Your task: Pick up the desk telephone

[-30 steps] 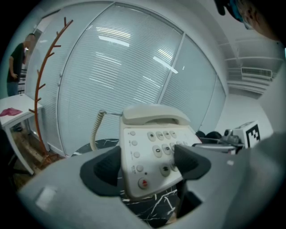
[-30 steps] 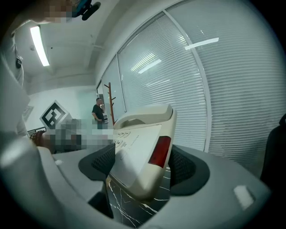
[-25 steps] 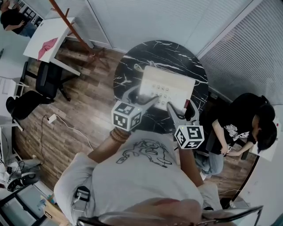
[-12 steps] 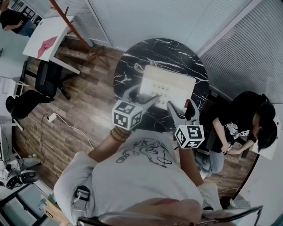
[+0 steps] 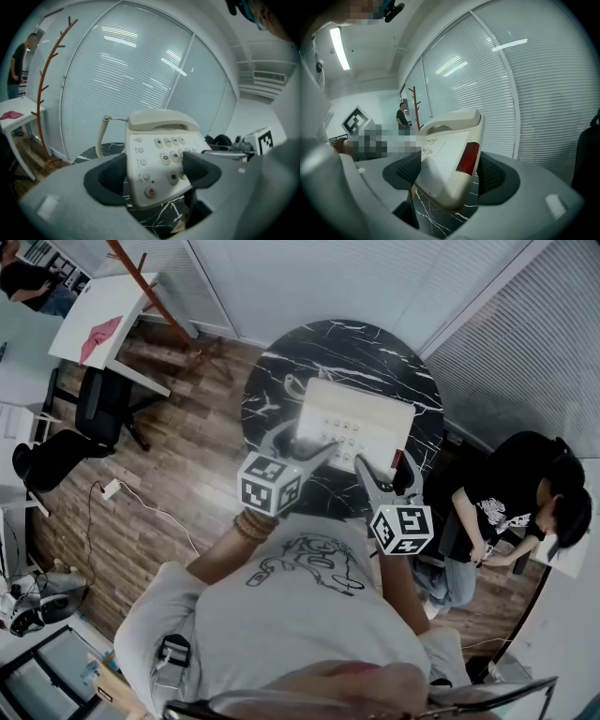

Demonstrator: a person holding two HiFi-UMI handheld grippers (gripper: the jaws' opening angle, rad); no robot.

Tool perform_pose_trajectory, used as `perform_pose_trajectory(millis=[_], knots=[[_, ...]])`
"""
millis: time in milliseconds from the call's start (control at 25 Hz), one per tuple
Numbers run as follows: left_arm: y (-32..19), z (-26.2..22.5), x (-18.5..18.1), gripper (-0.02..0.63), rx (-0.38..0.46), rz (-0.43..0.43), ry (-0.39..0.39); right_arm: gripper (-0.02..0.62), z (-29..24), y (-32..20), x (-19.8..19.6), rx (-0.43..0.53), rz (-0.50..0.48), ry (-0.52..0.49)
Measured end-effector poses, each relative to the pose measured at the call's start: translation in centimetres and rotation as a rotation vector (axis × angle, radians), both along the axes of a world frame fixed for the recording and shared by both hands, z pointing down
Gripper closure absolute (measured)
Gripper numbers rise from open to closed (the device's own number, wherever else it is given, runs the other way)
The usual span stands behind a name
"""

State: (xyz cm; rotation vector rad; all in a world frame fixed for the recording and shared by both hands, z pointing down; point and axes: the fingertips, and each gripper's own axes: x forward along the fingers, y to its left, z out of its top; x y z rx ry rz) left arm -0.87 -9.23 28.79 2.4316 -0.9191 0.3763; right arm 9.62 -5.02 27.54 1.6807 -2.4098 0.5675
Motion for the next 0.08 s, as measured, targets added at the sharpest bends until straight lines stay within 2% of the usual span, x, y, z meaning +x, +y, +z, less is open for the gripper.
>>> perform_pose_trajectory(millis=[80], knots=[[0.14,0.09,-0.02,0.229,-0.001,-0.001,0.000,0.225,0.06,0.12,-0.02,0.001,0.000,0.000]])
